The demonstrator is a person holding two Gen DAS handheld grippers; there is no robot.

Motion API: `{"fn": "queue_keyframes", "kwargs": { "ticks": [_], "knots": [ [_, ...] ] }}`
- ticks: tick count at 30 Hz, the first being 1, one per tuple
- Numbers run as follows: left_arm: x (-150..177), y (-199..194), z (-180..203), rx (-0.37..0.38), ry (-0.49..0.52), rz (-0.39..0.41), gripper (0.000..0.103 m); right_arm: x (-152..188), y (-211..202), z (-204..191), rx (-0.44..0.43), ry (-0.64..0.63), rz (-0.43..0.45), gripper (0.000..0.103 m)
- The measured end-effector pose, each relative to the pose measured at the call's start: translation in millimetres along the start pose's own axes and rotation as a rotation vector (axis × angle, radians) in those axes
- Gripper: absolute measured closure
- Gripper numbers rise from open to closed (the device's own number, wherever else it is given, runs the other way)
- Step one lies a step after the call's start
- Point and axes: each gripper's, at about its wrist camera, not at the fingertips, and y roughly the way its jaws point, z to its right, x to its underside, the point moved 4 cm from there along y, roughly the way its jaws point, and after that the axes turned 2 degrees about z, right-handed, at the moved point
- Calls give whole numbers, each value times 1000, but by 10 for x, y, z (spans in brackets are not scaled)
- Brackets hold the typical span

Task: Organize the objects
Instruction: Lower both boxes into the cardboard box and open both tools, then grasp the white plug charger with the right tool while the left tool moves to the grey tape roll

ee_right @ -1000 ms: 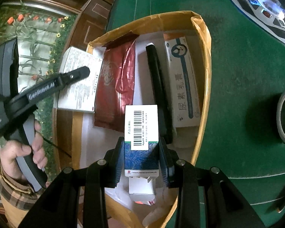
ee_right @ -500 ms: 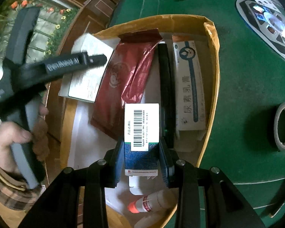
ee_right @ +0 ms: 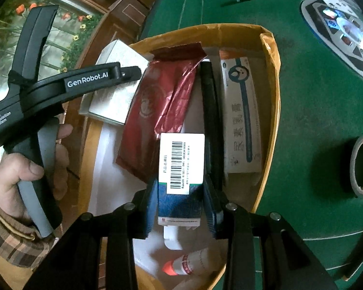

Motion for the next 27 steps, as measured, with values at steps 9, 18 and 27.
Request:
{"fn": "queue_keyframes", "kwargs": {
  "ticks": [9, 18, 27],
  "knots": [
    [67, -288, 27, 3, -17, 37, 32, 66, -228, -59, -65, -32, 3, 40],
    [375, -756, 164, 112, -97, 84, 23, 115, -783, 330, -60, -80, 95, 23],
    [761, -896, 1121, 285, -15, 11, 23, 246, -1379, 1266, 50, 1, 173, 19]
  ]
}}
